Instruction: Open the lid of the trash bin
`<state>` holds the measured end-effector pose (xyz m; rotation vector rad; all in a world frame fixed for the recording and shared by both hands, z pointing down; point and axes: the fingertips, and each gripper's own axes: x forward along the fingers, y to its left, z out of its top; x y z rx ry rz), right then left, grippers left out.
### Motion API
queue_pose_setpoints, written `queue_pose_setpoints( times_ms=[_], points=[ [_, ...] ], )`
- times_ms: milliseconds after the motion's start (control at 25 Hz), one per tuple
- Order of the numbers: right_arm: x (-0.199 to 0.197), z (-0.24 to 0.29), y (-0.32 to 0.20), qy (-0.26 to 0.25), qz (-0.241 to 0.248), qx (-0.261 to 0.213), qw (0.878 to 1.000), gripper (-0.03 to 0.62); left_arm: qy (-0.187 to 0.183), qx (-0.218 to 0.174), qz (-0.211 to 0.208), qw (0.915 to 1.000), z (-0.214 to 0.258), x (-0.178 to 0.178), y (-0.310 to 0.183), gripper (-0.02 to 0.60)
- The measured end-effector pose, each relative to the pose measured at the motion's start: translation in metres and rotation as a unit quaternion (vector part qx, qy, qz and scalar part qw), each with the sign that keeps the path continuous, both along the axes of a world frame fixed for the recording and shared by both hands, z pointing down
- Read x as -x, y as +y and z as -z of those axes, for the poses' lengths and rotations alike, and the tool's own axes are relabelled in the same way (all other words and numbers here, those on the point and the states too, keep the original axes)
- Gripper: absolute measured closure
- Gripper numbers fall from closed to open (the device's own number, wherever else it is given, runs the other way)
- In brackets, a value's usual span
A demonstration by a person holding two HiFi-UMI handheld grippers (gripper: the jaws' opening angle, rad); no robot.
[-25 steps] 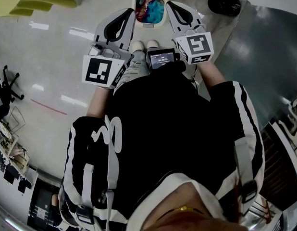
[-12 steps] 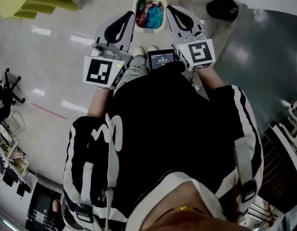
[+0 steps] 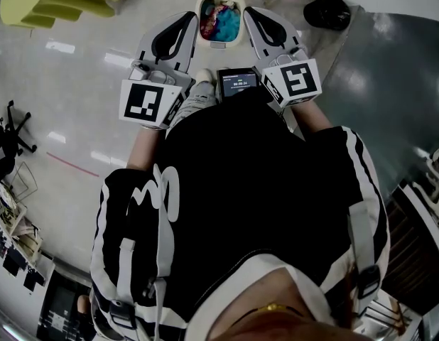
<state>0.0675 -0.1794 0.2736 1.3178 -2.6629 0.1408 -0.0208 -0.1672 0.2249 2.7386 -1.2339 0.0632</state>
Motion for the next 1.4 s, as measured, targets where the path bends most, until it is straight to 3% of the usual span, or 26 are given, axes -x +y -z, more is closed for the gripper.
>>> queue_pose_setpoints(
  times_ms=[1400],
  points=[
    [0.014, 0.011, 0.028, 0.007, 0.006, -0.023, 1.000, 0.585, -0.004, -0.010, -0.004, 0.9999, 0.006, 0.010, 0.027, 0.574]
  ],
)
